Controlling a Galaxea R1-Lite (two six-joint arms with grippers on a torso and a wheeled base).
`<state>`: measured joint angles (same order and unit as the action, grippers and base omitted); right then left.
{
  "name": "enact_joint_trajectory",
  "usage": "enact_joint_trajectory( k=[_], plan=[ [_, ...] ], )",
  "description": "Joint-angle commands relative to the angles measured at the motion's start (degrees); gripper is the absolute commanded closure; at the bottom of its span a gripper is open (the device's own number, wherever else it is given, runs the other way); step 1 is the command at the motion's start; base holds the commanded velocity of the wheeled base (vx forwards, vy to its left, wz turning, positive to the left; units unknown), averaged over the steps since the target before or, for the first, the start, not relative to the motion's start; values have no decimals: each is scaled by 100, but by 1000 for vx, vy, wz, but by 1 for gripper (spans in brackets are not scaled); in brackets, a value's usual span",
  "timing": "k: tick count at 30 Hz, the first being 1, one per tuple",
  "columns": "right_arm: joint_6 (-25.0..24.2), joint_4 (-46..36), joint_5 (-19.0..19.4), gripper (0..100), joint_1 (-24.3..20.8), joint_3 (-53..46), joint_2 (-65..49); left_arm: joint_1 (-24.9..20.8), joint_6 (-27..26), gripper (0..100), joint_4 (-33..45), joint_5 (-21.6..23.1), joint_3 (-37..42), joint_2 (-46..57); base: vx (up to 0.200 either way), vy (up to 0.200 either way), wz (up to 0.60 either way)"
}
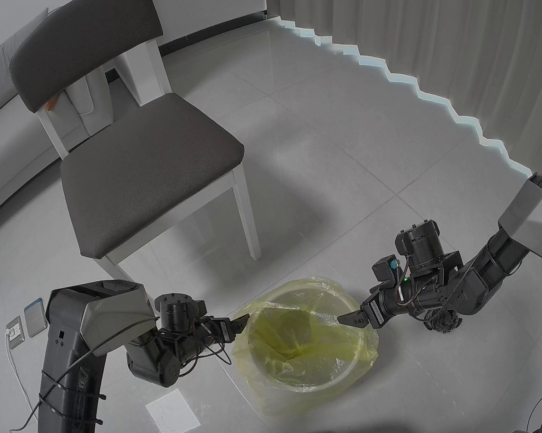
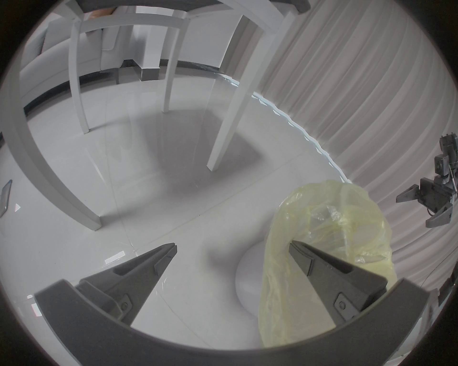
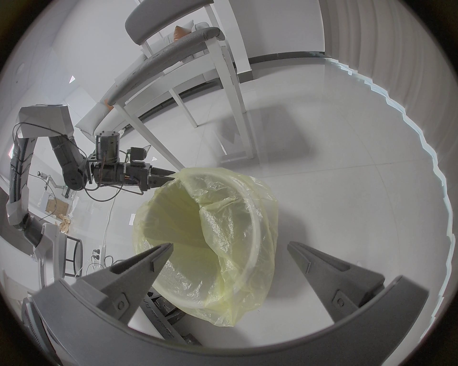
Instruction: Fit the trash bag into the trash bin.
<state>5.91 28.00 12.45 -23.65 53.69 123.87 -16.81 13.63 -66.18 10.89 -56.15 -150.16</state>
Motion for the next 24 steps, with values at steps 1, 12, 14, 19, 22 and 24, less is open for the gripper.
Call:
enact_joint_trajectory(
  k=[1, 12, 14, 19, 22, 24],
  plan=[
    [33, 12, 3, 0, -8, -16, -3, -138, -71, 0, 440, 19, -441, -4, 0, 0, 0],
    [42, 4, 3, 0, -43, -51, -12, -147, -80, 0, 1134, -8, -889, 31, 0, 0, 0],
    [42, 4, 3, 0, -70, -60, -21, -103, -71, 0, 1046, -8, -783, 110, 0, 0, 0],
    [33, 4, 3, 0, -307, -69, -12, 222, 35, 0, 466, 221, -1, 541, 0, 0, 0],
    [33, 4, 3, 0, -456, -69, 6, 310, 131, 0, 193, 441, 333, 585, 0, 0, 0],
    [24, 4, 3, 0, -562, -87, 6, 336, 193, 0, -17, 476, 456, 550, 0, 0, 0]
  ],
)
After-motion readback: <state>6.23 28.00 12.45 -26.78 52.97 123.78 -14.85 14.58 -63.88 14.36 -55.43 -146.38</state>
